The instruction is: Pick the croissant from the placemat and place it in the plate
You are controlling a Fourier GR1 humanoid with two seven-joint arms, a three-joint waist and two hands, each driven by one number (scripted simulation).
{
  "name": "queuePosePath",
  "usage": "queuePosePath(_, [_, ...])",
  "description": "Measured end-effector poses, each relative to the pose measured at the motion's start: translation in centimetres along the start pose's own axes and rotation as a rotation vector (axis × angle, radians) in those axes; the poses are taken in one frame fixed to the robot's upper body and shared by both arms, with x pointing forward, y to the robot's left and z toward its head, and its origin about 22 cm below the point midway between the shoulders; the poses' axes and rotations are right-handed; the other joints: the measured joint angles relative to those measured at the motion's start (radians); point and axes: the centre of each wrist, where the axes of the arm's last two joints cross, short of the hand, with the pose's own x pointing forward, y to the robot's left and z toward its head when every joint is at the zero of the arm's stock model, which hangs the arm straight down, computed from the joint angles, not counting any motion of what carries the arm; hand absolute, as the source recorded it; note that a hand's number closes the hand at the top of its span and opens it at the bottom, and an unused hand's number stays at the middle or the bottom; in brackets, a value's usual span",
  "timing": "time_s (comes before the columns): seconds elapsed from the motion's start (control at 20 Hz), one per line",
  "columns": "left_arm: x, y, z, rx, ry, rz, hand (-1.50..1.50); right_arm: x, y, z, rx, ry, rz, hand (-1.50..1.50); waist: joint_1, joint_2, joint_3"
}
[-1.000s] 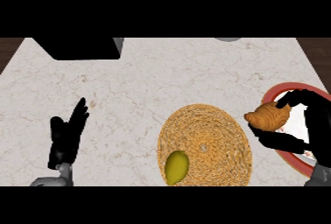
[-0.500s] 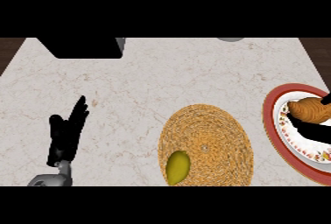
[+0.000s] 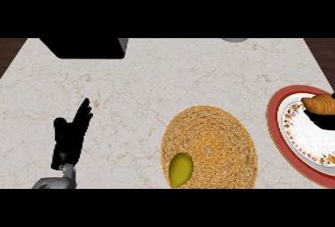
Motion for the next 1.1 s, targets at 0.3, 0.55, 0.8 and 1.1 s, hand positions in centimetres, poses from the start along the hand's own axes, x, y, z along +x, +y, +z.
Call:
queuePosePath(0.3, [-0.1, -0.2, -0.3, -0.004, -0.003, -0.003, 0.0, -3.8, 2.3, -1.3, 0.191, 0.049, -0.005, 1.5, 0.003, 0.001, 0.0])
queuePosePath(0.55, [0.1, 0.0, -0.2, -0.002, -0.004, -0.004, 0.0, -6.5, 3.3, -1.8, 0.365, 0.089, 0.015, -1.5, 0.004, 0.001, 0.0])
queuePosePath(0.8, [-0.7, -0.1, -0.2, 0.004, -0.003, -0.002, 0.0, -7.6, 3.2, -2.4, 0.417, -0.004, -0.064, -1.5, 0.0, 0.0, 0.0])
queuePosePath(1.1, [-0.4, 0.5, 0.2, 0.017, 0.011, -0.003, 0.0, -8.2, 2.4, -2.4, 0.291, -0.12, -0.428, -1.5, -0.014, -0.006, 0.001])
